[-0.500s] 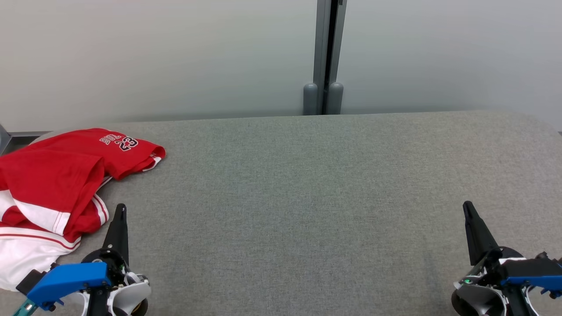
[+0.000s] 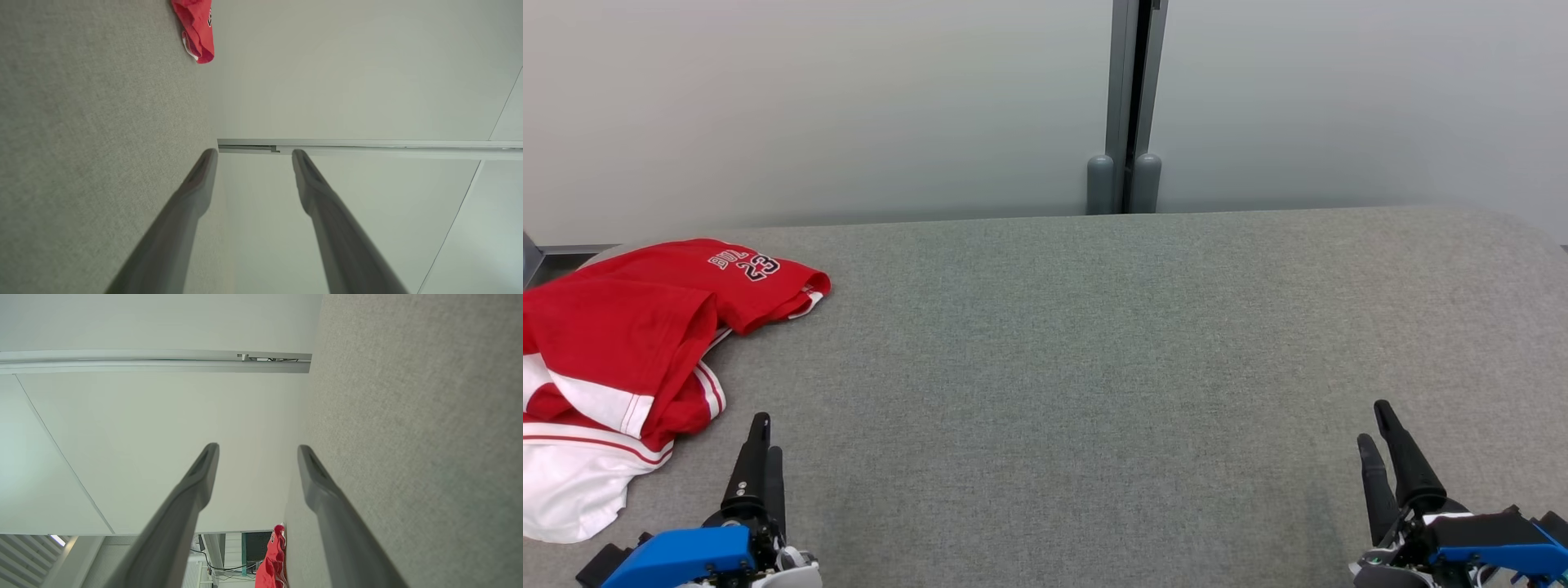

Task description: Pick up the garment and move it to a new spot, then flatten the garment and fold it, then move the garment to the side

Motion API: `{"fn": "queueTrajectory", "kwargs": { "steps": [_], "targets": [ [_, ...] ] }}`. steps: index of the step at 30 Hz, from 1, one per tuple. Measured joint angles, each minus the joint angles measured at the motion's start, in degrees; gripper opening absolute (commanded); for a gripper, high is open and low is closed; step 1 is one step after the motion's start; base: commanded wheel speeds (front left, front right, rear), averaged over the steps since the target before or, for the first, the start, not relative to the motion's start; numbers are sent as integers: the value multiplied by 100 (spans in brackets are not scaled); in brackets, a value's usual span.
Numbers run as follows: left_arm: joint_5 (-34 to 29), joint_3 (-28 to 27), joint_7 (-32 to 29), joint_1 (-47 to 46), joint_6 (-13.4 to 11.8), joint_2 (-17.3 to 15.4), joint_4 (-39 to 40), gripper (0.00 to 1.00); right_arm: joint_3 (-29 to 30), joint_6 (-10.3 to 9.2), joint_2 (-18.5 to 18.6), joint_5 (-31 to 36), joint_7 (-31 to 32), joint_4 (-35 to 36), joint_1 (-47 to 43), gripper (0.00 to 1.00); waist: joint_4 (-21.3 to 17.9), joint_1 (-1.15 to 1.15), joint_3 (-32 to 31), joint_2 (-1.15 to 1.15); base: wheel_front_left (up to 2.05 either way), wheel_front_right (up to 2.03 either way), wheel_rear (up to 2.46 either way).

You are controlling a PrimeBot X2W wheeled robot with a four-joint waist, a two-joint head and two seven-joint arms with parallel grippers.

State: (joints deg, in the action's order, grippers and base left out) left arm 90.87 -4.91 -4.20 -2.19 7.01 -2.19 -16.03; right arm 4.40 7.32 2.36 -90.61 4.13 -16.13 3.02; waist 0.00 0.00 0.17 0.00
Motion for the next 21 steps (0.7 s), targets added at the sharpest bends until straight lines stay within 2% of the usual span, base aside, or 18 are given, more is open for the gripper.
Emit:
{"fn": "queueTrajectory", "kwargs": {
  "steps": [10, 21],
  "targets": [
    [-813, 221, 266, 44, -164, -5, 172, 100, -85, 0, 1, 870, -256, 91, -4, 100, 24, 0, -9, 0, 0, 0, 0],
    [-1945, 602, 519, 88, -322, -123, 204, 100, -101, 0, 3, 2138, -510, 151, -29, 100, 41, 0, -12, 0, 0, 0, 0]
  ]
}}
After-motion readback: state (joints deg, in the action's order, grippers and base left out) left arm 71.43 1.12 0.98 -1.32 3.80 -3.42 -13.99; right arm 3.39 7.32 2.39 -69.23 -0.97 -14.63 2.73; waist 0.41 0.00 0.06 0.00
